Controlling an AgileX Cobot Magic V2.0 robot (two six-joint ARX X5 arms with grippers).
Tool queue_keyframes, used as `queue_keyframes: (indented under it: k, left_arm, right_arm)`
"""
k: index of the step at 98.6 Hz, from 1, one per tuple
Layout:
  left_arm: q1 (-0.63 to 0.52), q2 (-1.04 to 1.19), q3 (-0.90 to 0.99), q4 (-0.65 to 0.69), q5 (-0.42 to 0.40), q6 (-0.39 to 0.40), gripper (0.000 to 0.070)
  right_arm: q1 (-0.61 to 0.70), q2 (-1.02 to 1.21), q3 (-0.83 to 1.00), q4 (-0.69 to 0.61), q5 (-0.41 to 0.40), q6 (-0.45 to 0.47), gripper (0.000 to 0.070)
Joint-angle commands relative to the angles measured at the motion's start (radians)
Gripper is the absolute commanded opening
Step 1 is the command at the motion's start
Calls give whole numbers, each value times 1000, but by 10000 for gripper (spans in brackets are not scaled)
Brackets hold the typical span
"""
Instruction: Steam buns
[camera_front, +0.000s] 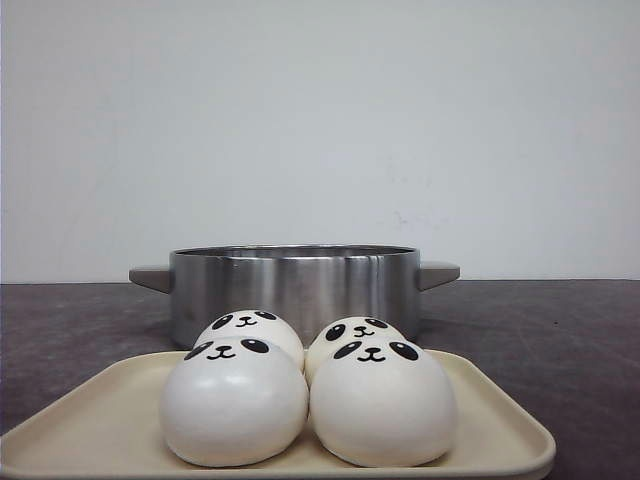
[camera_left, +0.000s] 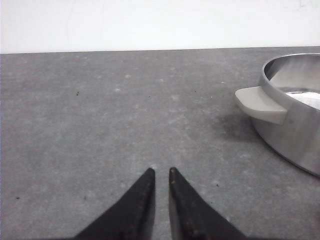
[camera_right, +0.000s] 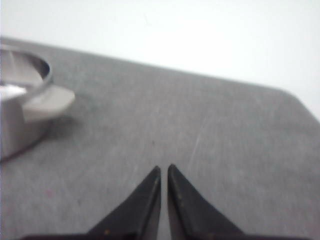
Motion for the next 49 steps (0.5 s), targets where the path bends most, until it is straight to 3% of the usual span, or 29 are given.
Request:
queue_keyframes:
  k: [1,14,38,49]
  left_arm:
    - [0,2,-18,-6,-2,7,0]
    - [0,2,-18,-5,0,-5,0]
    - [0,1,-3,-7,10,-309,0]
    - [0,2,11,-8,33,-370,0]
  right_arm:
    - [0,0,-3,58,-19,48,16]
    - [0,0,-3,170,-55,179,16]
    - [0,0,-3,401,-106,389,16]
    - [0,0,-3,462,-177,473,16]
